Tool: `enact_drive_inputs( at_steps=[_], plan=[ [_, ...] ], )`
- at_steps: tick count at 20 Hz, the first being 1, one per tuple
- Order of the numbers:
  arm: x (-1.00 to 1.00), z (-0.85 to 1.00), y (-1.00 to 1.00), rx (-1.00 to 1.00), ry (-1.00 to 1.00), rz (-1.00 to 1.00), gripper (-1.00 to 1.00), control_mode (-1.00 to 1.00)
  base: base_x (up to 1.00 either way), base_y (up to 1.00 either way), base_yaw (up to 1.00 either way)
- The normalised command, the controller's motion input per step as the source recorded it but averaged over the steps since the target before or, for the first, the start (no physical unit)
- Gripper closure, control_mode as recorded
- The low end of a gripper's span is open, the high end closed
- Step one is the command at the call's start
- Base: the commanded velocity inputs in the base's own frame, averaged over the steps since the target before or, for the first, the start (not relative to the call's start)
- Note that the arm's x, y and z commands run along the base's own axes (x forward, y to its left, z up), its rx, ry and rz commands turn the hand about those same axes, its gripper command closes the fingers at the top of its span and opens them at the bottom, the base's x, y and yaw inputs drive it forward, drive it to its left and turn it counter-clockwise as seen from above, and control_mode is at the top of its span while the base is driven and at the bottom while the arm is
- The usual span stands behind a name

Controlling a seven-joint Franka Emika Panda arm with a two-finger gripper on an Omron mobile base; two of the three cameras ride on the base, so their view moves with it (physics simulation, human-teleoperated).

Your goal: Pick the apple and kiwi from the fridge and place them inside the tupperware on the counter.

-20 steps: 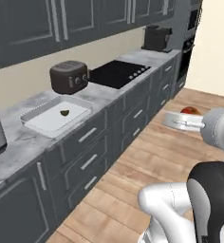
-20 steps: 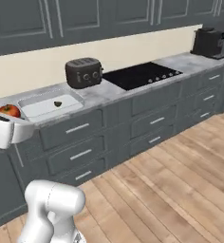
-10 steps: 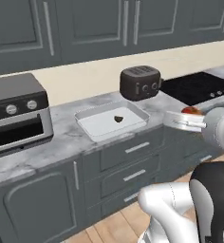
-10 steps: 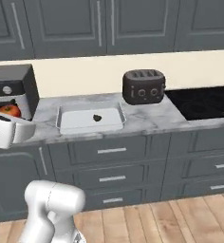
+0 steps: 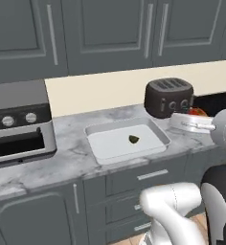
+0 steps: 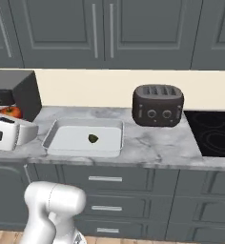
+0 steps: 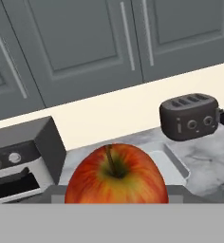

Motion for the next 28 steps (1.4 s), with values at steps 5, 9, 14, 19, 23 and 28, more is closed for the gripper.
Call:
enact_drive_inputs(
  at_steps=[5, 9, 14, 19, 23, 28],
  plan=[
    [0.00, 0.00, 0.00, 0.00, 0.00, 0.00, 1.00, 1.00, 0.80, -0.12, 0.00],
    [0.00, 0.00, 0.00, 0.00, 0.00, 0.00, 1.00, 1.00, 0.80, 0.01, 0.21],
    [0.09, -0.20, 0.01, 0.00, 0.20, 0.05, 1.00, -1.00, 0.62, 0.02, 0.16],
    [0.24, -0.95, 0.00, 0.00, 1.00, 0.33, 1.00, -1.00, 0.00, 0.00, 0.00],
    [0.00, -0.86, 0.07, 0.00, 0.85, 0.28, 1.00, -1.00, 0.00, 0.00, 0.00],
    [0.08, -0.69, 0.23, 0.00, 0.29, 0.12, 1.00, -1.00, 0.00, 0.00, 0.00]
  ],
)
